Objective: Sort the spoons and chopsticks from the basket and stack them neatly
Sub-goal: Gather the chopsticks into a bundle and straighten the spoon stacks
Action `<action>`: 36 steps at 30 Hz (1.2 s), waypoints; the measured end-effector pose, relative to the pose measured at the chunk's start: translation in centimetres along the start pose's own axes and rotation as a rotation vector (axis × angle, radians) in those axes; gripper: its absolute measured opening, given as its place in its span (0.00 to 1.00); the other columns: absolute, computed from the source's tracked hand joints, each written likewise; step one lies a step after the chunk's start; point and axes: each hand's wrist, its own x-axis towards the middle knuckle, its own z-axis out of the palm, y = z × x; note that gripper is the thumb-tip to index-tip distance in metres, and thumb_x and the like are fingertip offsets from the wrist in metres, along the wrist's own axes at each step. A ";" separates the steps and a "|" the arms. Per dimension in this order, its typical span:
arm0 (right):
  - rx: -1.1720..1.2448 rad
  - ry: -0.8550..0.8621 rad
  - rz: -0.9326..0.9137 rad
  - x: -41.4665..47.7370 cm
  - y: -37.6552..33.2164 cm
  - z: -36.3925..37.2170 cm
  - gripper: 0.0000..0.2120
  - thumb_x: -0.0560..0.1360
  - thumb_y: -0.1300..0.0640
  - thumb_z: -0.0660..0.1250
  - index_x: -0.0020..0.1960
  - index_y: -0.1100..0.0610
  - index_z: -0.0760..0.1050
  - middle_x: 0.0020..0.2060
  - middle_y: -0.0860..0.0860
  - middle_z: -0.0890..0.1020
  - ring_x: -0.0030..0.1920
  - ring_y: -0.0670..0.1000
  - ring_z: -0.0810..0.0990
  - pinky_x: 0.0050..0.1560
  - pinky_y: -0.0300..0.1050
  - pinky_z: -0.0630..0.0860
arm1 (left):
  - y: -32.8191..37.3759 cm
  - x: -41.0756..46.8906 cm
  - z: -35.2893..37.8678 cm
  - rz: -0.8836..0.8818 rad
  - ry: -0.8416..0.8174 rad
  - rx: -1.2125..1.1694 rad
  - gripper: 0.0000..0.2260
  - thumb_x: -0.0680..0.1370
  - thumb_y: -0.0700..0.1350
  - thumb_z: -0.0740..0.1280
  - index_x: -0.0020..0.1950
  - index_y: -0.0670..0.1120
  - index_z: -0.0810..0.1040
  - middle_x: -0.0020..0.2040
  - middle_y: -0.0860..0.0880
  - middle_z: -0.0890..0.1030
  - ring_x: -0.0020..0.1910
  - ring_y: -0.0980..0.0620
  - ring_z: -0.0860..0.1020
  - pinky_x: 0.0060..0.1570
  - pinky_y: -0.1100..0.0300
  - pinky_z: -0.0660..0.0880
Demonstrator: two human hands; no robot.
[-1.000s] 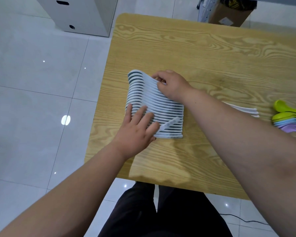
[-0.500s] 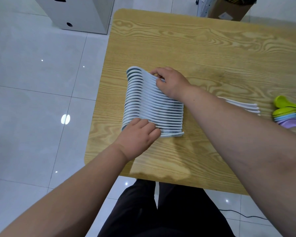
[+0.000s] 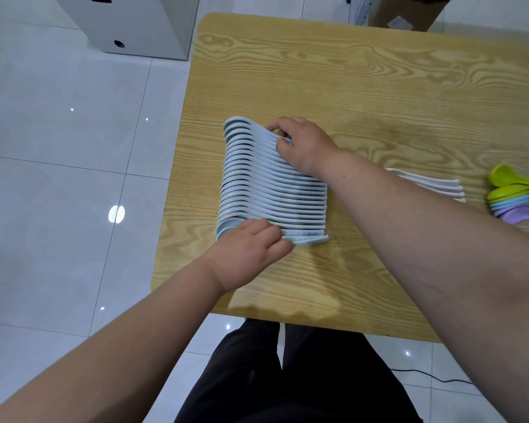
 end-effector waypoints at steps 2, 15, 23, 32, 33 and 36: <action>-0.002 -0.006 0.001 -0.1 -0.1 -0.1 0.17 0.80 0.56 0.59 0.67 0.47 0.75 0.57 0.50 0.76 0.57 0.50 0.73 0.58 0.42 0.68 | 0.0 0.1 -0.2 -0.011 -0.005 -0.002 0.15 0.72 0.36 0.74 0.56 0.46 0.80 0.44 0.49 0.77 0.43 0.47 0.74 0.44 0.55 0.72; -0.088 0.030 -0.088 -1.0 0.0 0.5 0.21 0.75 0.54 0.60 0.66 0.57 0.76 0.60 0.54 0.77 0.63 0.58 0.71 0.65 0.44 0.64 | -0.8 1.1 -0.7 -0.110 0.047 0.110 0.14 0.74 0.40 0.67 0.60 0.46 0.79 0.51 0.47 0.79 0.50 0.43 0.77 0.54 0.50 0.70; -0.329 -0.097 -0.085 0.5 -2.2 -0.4 0.29 0.80 0.36 0.56 0.79 0.37 0.54 0.61 0.55 0.71 0.67 0.58 0.67 0.71 0.55 0.63 | -2.2 0.7 -1.2 -0.281 -0.164 0.199 0.35 0.74 0.64 0.68 0.78 0.53 0.66 0.77 0.42 0.66 0.78 0.34 0.59 0.68 0.25 0.56; -0.140 -0.021 -0.136 1.6 -1.6 0.4 0.19 0.82 0.46 0.60 0.72 0.46 0.70 0.60 0.51 0.76 0.66 0.58 0.71 0.69 0.49 0.64 | -2.1 1.0 -1.4 -0.295 -0.173 0.208 0.32 0.74 0.60 0.66 0.77 0.53 0.67 0.77 0.42 0.67 0.78 0.33 0.58 0.68 0.26 0.56; -0.136 -0.017 -0.136 1.3 -1.2 0.5 0.20 0.82 0.46 0.60 0.74 0.46 0.69 0.61 0.51 0.76 0.66 0.58 0.70 0.69 0.49 0.64 | -2.1 1.0 -1.4 -0.298 -0.176 0.200 0.32 0.74 0.60 0.66 0.77 0.53 0.67 0.77 0.42 0.67 0.78 0.34 0.58 0.69 0.26 0.56; -0.154 0.030 -0.176 0.6 -0.4 1.2 0.24 0.81 0.45 0.60 0.76 0.49 0.68 0.61 0.52 0.76 0.64 0.59 0.71 0.69 0.49 0.63 | -2.3 0.9 -1.5 -0.290 -0.179 0.193 0.34 0.74 0.61 0.68 0.78 0.54 0.65 0.78 0.44 0.65 0.79 0.35 0.56 0.70 0.27 0.55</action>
